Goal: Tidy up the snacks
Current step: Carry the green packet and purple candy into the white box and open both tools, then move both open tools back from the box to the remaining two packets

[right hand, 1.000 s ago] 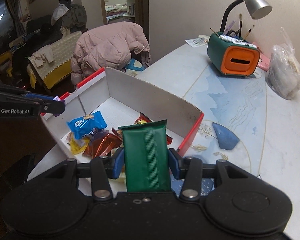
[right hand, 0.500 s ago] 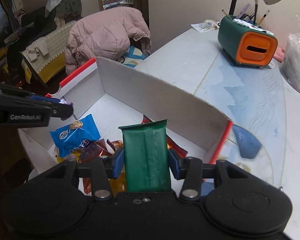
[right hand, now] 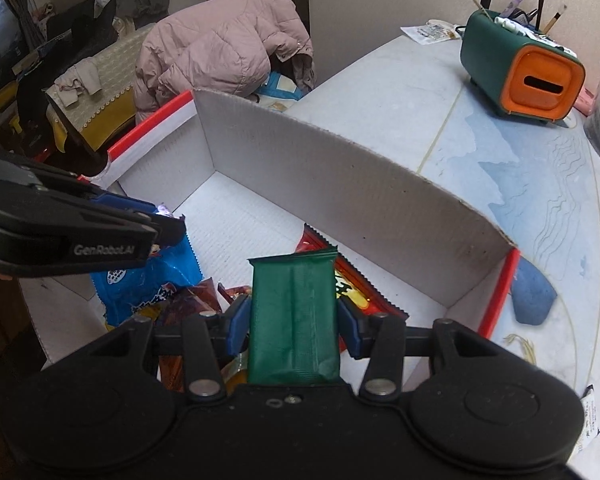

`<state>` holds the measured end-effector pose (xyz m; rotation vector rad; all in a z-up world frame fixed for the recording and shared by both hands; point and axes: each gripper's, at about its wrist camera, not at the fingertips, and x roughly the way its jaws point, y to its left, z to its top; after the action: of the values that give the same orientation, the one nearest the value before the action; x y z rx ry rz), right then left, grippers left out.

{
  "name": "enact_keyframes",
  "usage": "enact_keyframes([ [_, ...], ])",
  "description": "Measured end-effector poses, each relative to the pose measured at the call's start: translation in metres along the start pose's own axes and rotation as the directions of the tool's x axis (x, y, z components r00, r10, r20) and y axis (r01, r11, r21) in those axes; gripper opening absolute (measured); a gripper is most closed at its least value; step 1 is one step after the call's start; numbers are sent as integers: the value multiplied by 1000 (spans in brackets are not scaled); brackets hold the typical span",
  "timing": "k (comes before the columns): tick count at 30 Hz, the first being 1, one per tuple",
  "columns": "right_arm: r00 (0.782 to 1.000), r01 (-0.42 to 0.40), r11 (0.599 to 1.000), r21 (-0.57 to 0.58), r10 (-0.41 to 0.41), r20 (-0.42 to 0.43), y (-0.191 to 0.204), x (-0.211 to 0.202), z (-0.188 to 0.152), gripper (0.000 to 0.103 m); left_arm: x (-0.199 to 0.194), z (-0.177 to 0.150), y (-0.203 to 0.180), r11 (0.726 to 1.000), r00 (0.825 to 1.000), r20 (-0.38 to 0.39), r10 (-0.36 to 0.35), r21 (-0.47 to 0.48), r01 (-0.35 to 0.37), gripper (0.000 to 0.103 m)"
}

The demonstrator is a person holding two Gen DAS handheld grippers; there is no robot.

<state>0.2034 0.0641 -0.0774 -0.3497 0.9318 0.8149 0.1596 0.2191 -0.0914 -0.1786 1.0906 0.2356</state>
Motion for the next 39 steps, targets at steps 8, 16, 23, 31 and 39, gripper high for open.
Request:
enact_keyframes([
  [8,1000,-22,1000,17,22,0,-3,-1,-1,52,4,0,0,1000,1000,-9,6,1,-6,25],
  [16,998,-50,999,21,49,25,-4,-17,-5,54,-10,-3,1,1000,1000,19,-9,-13,9,30],
  [23,995,-70,997,24,69,71,-4,-42,-10,67,-37,-8,-2,999,996,82,-34,-18,36,46],
  [31,988,-85,995,46,78,135,-12,-78,-21,71,-69,-18,-20,997,987,143,-79,30,76,47],
  [39,978,-97,994,58,84,193,-24,-113,-37,84,-96,-30,-44,989,971,193,-142,74,130,57],
])
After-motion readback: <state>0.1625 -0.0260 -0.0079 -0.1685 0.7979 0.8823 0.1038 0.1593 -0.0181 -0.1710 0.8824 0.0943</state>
